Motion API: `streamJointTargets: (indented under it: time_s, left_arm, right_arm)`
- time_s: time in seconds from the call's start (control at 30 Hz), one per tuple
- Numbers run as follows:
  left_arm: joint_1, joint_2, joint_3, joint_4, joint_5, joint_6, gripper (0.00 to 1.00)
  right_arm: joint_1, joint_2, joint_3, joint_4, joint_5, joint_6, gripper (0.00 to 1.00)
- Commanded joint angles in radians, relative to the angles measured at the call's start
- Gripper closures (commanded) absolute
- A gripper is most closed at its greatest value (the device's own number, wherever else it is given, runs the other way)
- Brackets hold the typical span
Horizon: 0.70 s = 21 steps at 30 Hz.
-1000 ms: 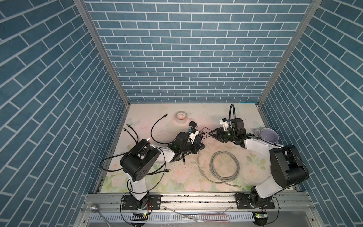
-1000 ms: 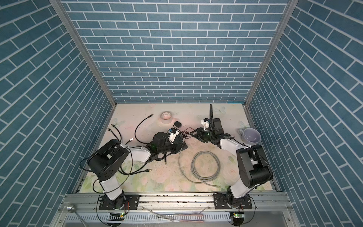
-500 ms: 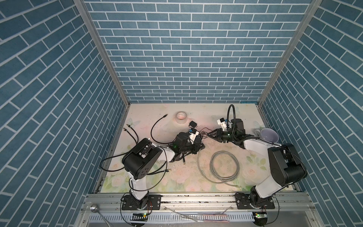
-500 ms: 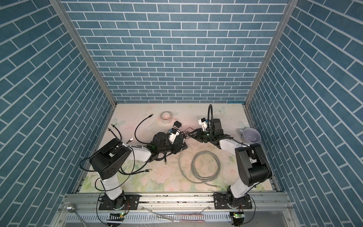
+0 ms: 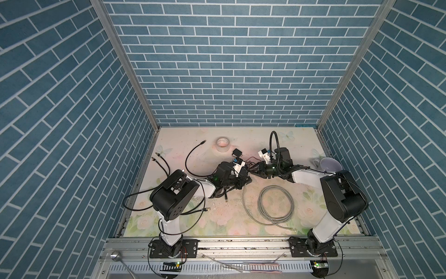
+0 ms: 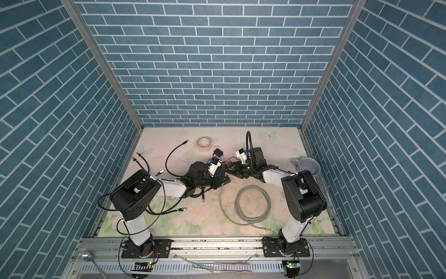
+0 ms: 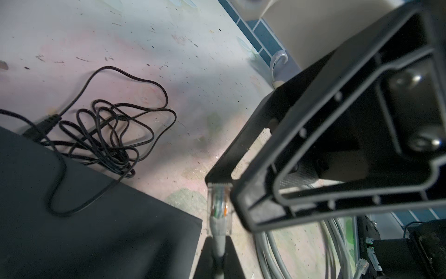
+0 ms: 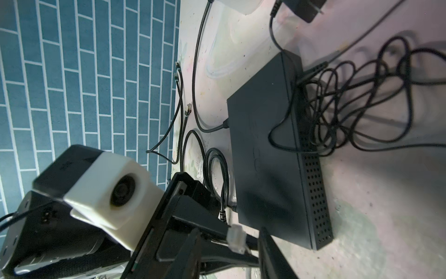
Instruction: Insert the plug into the switch port
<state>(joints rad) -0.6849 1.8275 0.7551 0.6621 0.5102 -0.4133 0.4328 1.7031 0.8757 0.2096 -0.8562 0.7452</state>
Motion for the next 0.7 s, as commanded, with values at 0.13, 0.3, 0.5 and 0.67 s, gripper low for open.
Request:
streamJointTargets:
  time_s: [0.13, 0.3, 0.5, 0.67]
  left_arm:
    - [0.007, -0.005, 0.015, -0.032, 0.000, 0.040, 1.00]
    - [0.007, -0.012, 0.022, -0.053, -0.012, 0.052, 1.00]
    - [0.007, -0.025, 0.016, -0.069, -0.070, 0.053, 0.86]
    - [0.006, -0.024, 0.009, -0.033, -0.060, 0.050, 0.83]
  right_arm:
    - [0.021, 0.047, 0.071, -0.039, 0.031, -0.045, 0.78]
    - [0.024, 0.047, 0.086, -0.091, 0.047, -0.077, 0.89]
    - [0.024, 0.055, 0.081, -0.107, 0.070, -0.074, 0.93]
    - [0.024, 0.052, 0.077, -0.105, 0.073, -0.071, 0.93]
